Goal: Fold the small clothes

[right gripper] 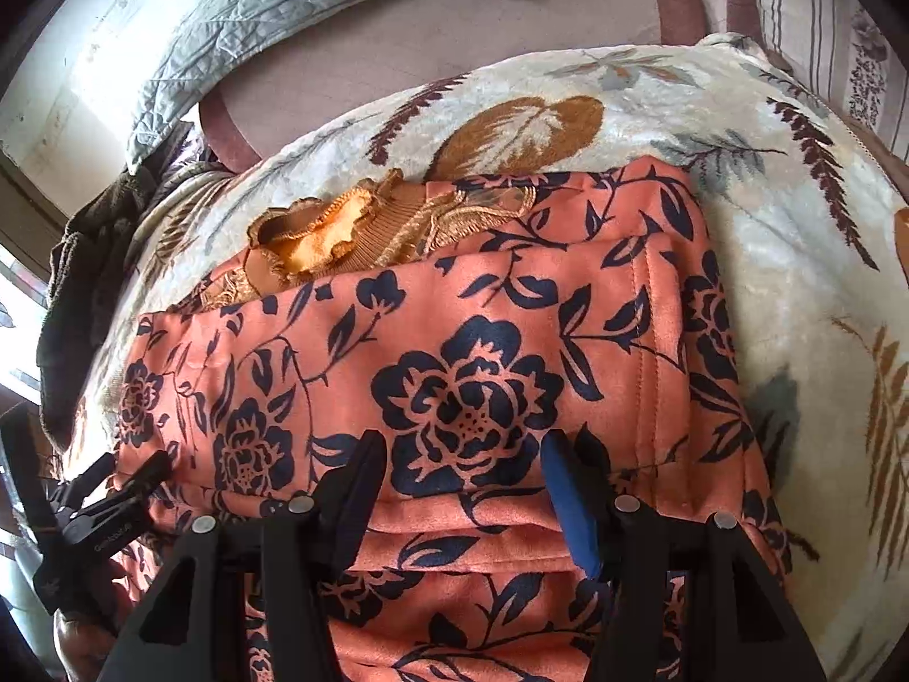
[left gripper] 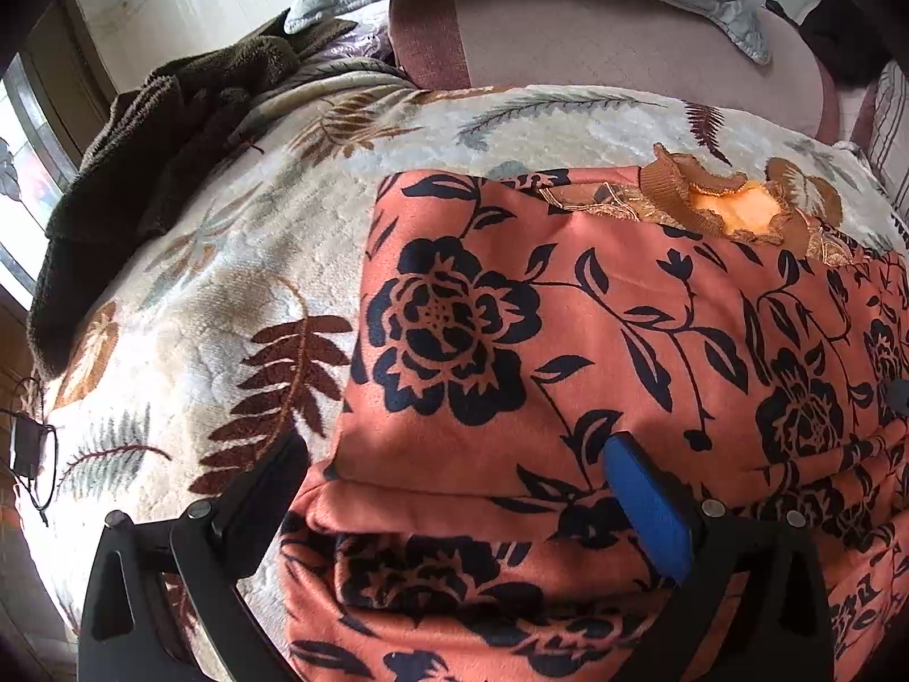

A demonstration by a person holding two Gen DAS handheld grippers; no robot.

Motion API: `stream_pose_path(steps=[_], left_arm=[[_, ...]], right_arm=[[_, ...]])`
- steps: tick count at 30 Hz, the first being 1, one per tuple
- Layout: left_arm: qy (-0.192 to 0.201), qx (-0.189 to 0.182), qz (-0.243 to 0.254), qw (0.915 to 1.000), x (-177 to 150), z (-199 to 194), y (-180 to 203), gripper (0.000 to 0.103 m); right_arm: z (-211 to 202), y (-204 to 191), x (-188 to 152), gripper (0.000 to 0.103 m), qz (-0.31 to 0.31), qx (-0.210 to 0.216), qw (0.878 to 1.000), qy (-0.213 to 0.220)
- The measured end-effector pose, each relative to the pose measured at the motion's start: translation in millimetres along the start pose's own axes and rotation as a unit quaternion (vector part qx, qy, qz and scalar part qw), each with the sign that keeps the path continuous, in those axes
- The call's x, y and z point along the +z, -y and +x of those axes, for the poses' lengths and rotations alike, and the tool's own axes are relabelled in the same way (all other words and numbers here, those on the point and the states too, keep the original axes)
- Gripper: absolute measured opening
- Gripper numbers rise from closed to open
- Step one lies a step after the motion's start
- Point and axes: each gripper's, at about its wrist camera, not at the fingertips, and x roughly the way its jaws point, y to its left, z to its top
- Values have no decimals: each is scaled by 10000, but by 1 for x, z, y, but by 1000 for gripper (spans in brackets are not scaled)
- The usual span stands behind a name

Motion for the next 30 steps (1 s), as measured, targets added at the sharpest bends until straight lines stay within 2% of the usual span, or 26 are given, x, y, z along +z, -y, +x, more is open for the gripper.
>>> stream_pose_path(steps=[3,5,7,12,15,17,21,25,30], left_arm=[[-224,12,127,9997,-13,-2,-3,103],[-267,-96,14,9996,-20,-8,-12,103],[-40,-118,-148,9998,-23,-25,-25,103],[523,80,-315,9981,-52,-65,-58,103],[536,113,-421,9976,-82,-77,-76,103],[427,29,-574,9974,-104,-83,-90,103],[219,-192,-768,9966,-152,-95,-104,103],[-164,-605,-874,9942,-194,-98,-111,103],[-524,-1141,-1070,9863,-226,-98,-116,103]], right_arm=[[2,-7,-9,59,-358,-133,9993,42],[-17,-2,-15,59,-184,144,9995,217],[-40,9,-26,61,96,477,9977,472],[-89,38,-55,61,383,498,9946,831],[-112,60,-76,61,538,485,9931,924],[-123,72,-92,66,574,433,9928,959],[-136,89,-122,67,607,451,9944,744],[-140,103,-152,68,718,487,9953,422],[-135,107,-179,72,814,570,9950,12]])
